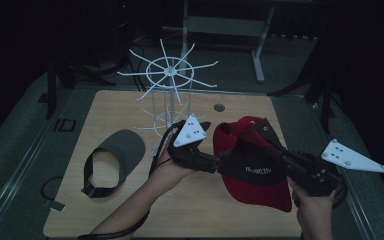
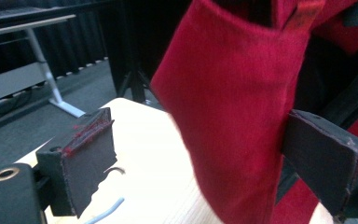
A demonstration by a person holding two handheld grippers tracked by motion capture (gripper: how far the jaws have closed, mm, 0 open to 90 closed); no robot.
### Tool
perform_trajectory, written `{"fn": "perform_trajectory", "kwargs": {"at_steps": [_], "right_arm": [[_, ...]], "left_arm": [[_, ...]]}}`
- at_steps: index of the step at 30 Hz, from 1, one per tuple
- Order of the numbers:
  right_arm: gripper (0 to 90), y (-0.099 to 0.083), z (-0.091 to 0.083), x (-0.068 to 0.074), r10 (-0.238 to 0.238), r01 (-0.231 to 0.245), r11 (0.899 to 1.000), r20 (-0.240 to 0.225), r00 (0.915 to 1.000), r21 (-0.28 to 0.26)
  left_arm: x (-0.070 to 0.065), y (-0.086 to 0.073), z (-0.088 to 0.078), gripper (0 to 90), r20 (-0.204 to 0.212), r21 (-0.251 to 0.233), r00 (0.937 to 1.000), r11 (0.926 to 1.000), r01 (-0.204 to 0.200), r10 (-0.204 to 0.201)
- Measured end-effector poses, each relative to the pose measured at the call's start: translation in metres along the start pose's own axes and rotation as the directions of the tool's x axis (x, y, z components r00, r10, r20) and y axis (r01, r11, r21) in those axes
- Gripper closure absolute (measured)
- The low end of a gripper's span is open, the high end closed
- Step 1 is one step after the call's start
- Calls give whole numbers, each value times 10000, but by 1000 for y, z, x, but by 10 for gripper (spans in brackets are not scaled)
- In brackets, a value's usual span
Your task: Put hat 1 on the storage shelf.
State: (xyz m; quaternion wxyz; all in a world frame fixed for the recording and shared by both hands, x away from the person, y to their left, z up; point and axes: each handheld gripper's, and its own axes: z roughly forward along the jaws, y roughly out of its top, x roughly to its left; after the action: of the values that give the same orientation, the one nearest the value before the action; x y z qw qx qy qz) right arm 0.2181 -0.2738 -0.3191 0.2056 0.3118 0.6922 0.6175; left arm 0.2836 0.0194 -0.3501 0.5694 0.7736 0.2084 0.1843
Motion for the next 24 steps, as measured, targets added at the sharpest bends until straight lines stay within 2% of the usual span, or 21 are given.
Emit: {"fn": "perform_trajectory", "kwargs": {"at_steps": [1,8,11,15,17,18,21,22,23,24], "right_arm": [[855,0,0,1,-25,25,10000,-2,10000,6],[855,-1,4,2,40,-39,10000,-184,9998,43],[855,-2,3,3,7,-8,10000,-183,9998,-12],[855,-2,3,2,14,-15,10000,-185,9998,-11],[855,-3,2,2,6,-6,10000,-143,9999,-1],[855,-3,2,1,17,-17,10000,-112,9999,19],[855,-4,2,-1,87,-86,10000,-113,9999,23],[855,-5,2,-2,92,-92,10000,-71,9999,37],[855,-7,2,-4,171,-170,9998,-86,9998,75],[855,-8,2,-4,171,-170,9998,-43,9998,90]], "left_arm": [[0,1,1,101,100,-16,9999,10000,12,-12],[-3,5,8,161,94,-63,10000,10000,-8,9],[-5,6,9,241,94,-140,9999,9999,55,-53],[-7,8,13,384,13,28,10000,10000,-9,9],[-8,10,15,455,213,12,9998,10000,0,-1],[-9,11,16,486,126,38,9999,10000,-57,56],[-13,12,19,598,257,119,9995,9998,-185,182],[-15,13,20,598,183,194,9993,9993,-320,316],[-17,14,22,674,100,297,9992,9988,-378,375],[-19,14,23,705,5,325,9993,9987,-385,385]]}}
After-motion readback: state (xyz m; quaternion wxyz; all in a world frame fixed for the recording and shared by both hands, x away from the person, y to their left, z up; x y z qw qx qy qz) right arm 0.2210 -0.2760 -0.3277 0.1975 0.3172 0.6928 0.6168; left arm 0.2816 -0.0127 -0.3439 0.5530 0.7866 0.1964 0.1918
